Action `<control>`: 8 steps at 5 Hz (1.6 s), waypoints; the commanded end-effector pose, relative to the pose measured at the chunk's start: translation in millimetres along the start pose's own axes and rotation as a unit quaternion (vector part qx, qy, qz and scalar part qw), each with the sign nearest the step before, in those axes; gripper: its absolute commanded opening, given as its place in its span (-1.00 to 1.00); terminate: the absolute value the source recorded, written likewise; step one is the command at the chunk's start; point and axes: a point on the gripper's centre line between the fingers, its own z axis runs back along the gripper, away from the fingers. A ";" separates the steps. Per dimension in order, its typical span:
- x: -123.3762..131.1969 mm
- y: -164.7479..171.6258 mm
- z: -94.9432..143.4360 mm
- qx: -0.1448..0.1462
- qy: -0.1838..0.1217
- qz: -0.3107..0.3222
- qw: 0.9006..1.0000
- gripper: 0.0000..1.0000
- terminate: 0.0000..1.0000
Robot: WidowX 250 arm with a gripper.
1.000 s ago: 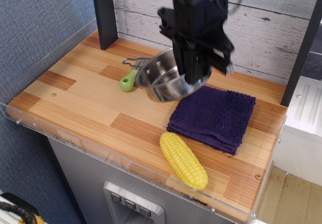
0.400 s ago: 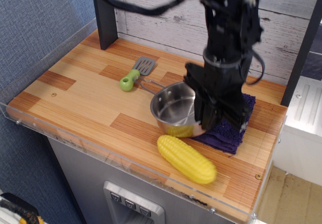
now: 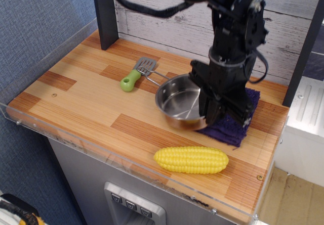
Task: Move the pot and place onto purple towel
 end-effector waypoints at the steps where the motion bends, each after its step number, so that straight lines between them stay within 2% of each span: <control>1: 13.8 14.0 62.5 0.002 -0.083 0.004 0.997 -1.00 -1.00; 2: 22.4 12.6 73.2 -0.007 -0.091 0.005 0.996 -1.00 -1.00; 4: 38.9 1.8 68.4 -0.025 -0.087 0.006 0.996 -1.00 -1.00; 5: 37.3 -8.3 58.3 -0.037 -0.080 0.001 0.996 -1.00 -1.00; 6: 27.0 -20.9 42.8 -0.034 -0.068 -0.012 0.997 -1.00 -1.00; 7: 14.7 -23.3 14.2 -0.022 -0.035 -0.021 0.999 -1.00 -1.00; 8: -2.6 -7.4 -14.7 -0.002 0.001 -0.015 1.000 -1.00 -1.00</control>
